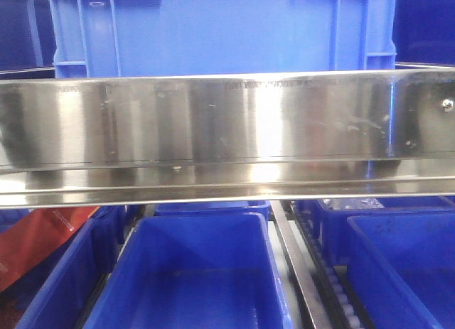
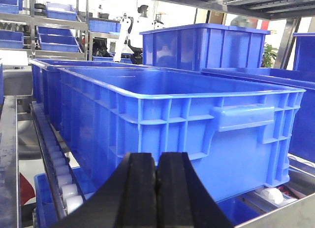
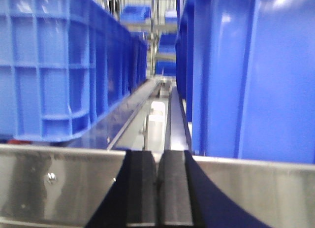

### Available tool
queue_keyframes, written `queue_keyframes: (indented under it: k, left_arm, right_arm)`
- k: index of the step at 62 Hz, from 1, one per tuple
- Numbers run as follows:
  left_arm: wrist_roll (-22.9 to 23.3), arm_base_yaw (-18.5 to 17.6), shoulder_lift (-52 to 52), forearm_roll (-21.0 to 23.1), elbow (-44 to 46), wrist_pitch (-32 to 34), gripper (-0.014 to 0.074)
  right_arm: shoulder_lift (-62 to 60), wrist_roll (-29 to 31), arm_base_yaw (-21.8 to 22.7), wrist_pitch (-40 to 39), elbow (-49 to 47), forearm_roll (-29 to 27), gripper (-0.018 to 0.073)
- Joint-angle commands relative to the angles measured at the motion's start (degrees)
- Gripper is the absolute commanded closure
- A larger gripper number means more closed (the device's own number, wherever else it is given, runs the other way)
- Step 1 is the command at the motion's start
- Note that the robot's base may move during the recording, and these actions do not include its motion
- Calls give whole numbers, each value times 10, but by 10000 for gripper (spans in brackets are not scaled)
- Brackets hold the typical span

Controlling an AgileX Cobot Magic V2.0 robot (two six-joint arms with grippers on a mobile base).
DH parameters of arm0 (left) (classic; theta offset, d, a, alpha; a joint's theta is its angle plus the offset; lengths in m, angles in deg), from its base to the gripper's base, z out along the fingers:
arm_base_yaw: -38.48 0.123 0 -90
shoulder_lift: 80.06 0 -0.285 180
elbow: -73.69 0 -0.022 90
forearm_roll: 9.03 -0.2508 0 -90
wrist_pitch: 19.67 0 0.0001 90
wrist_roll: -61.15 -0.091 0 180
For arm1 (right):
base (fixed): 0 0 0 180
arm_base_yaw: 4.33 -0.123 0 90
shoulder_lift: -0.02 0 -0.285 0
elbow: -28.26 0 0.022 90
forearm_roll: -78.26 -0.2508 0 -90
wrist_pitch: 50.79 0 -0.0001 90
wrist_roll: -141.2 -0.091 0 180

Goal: Place cylindrical capacitor in blue bin on shelf

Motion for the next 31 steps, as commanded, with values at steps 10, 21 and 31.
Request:
queue_keyframes:
  k: [10,21,31]
  left_arm:
    - [0,-3,-3,2,0,11,707]
    - [0,-3,-3,2,0,11,707]
    - [0,-3,-3,2,0,11,707]
  right_arm:
    - [-7,-4,2,4,1,10,727]
    - [-7,-4,2,-4,1,10,727]
    - [-7,-4,2,-4,1,10,727]
